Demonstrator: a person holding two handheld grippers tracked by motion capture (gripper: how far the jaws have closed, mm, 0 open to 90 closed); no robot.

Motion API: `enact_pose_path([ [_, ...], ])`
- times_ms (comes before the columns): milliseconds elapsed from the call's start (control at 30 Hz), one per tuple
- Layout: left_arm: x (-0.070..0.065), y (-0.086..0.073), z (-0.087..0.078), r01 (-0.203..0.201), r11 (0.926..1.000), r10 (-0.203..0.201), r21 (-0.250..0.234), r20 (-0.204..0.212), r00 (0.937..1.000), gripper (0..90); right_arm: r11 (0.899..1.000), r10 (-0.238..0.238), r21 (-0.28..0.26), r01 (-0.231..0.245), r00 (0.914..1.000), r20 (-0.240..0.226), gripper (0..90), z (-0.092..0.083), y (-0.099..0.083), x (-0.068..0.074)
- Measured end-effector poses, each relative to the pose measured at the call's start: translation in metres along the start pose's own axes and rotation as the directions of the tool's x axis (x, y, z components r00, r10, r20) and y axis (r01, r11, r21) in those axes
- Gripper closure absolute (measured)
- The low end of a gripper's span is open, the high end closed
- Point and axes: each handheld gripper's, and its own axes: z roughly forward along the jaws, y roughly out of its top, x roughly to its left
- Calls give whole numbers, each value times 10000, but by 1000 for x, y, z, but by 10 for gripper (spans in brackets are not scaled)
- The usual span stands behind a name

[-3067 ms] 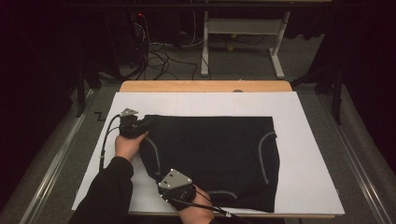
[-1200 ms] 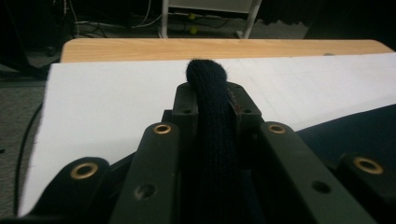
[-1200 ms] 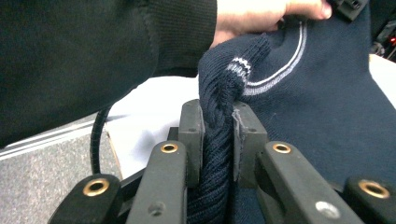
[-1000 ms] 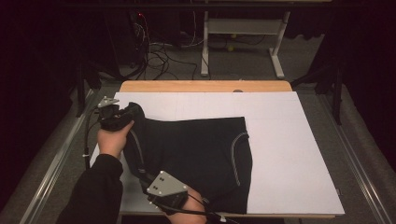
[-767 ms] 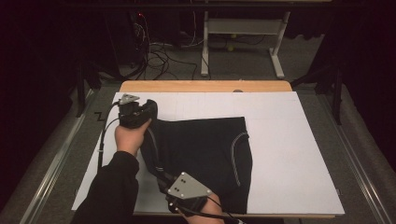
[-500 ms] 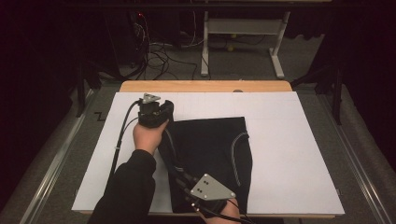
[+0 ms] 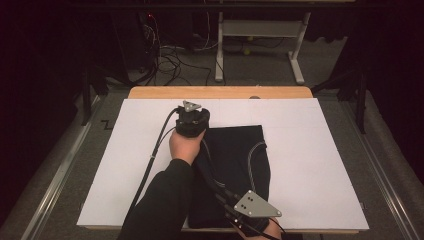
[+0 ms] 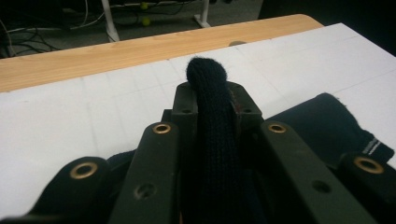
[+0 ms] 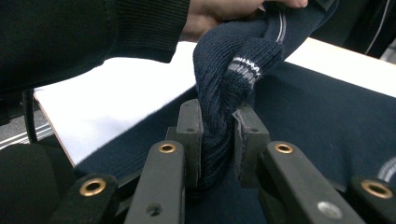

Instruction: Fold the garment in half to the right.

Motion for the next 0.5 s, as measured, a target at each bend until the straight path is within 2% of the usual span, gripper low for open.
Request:
enact_pose_path([
  [233, -17, 3, 12, -157, 9998, 155, 151, 152, 9998, 730, 9999, 96, 77, -97, 9998, 192, 758, -10, -11, -7],
  [500, -28, 5, 23, -230, 9994, 225, 251, 189, 9996, 728, 9987, 475, 148, -482, 9979, 431, 757, -20, -23, -19],
])
